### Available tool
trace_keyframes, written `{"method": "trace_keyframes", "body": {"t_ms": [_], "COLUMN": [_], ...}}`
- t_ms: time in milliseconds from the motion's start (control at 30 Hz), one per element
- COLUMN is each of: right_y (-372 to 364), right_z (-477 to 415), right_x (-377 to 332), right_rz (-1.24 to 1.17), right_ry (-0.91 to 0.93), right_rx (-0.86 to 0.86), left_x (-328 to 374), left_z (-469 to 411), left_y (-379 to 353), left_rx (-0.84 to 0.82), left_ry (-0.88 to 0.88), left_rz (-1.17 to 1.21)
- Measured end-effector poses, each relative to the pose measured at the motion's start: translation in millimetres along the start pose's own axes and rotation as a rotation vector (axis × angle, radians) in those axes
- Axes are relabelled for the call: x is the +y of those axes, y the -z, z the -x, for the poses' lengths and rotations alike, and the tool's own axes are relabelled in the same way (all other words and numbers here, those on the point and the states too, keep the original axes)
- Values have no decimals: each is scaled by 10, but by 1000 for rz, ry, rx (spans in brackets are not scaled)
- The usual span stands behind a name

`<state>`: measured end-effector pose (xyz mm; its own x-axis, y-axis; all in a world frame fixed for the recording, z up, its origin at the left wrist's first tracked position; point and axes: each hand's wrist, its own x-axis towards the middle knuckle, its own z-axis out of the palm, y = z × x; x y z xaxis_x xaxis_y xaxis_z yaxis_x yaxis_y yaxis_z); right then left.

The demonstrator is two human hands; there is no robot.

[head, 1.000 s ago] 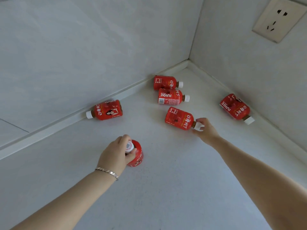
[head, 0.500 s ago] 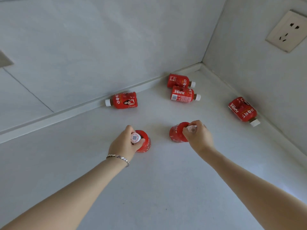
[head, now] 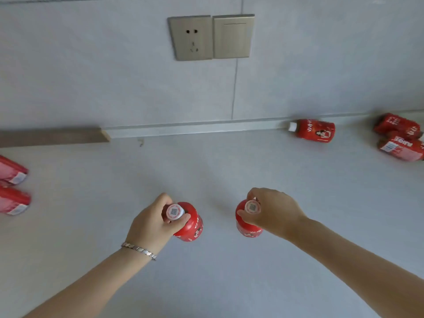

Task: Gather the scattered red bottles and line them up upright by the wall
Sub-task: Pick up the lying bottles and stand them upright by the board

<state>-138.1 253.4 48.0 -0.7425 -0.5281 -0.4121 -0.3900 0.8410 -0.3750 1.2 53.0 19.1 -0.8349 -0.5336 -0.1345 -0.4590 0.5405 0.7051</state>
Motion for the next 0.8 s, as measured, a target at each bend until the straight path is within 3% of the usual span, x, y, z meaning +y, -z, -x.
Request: {"method": "trace_keyframes", "body": {"t_ms": [233, 433, 633, 800], "right_y": [-785, -1405, -1950, -2299], "right_z": [-328, -464, -634, -747], "right_x": [-2019, -3300, -4379, -5080], "right_rz": [13, 7, -70, -24], "right_ry": [140, 217, 346, 418], "right_rx": [-51, -131, -156, -171], "left_x": [-1603, -2804, -3390, -3584], "left_z": [312, 405, 372, 341], "left_y": [1628, 2532, 3034, 3093], "left_rx": [276, 421, 538, 448], "left_ry": [198, 379, 541, 501], "left_rz": [-30, -45, 3, -74]}}
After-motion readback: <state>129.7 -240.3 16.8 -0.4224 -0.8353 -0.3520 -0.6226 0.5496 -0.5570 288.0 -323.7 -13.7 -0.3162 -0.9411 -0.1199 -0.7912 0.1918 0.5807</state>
